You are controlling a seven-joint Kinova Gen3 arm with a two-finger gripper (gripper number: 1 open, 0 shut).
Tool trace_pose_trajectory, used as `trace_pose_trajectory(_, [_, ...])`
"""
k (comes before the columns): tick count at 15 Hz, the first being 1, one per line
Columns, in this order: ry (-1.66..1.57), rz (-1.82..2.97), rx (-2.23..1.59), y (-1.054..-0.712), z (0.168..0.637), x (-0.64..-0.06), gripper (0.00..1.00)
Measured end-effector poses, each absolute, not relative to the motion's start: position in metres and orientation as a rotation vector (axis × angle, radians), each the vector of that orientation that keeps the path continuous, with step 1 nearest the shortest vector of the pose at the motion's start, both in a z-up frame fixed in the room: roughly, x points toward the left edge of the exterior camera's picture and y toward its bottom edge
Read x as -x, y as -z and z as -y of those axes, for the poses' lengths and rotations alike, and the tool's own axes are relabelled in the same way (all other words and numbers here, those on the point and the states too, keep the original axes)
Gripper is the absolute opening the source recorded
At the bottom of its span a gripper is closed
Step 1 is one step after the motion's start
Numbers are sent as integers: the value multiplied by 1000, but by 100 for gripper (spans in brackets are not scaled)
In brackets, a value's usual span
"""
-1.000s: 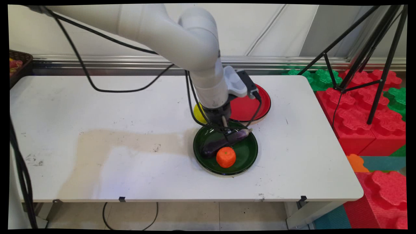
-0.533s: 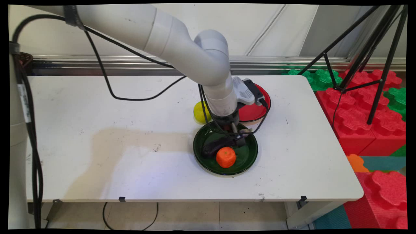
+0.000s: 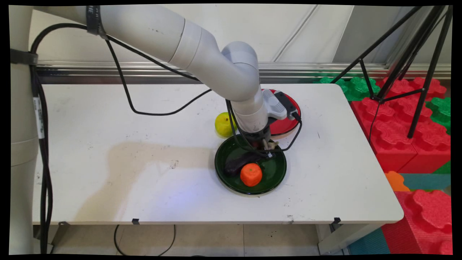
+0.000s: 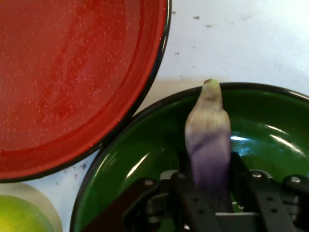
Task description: Place the picked object on the table
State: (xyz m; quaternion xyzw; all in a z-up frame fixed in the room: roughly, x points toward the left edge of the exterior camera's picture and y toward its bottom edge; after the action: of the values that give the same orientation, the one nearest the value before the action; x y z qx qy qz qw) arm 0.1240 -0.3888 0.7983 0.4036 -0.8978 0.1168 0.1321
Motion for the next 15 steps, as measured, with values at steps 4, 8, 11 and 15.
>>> trace_pose_trajectory(4, [-351, 2606, -1164, -806, 384, -127, 0])
trace_pose_trajectory(8, [-384, 2594, -1153, -827, 377, -132, 0])
trace_pose_trajectory(11, [-428, 2585, -1137, -858, 372, -137, 0])
trace_pose_trajectory(15, [-492, 2558, -1115, -911, 369, -151, 0])
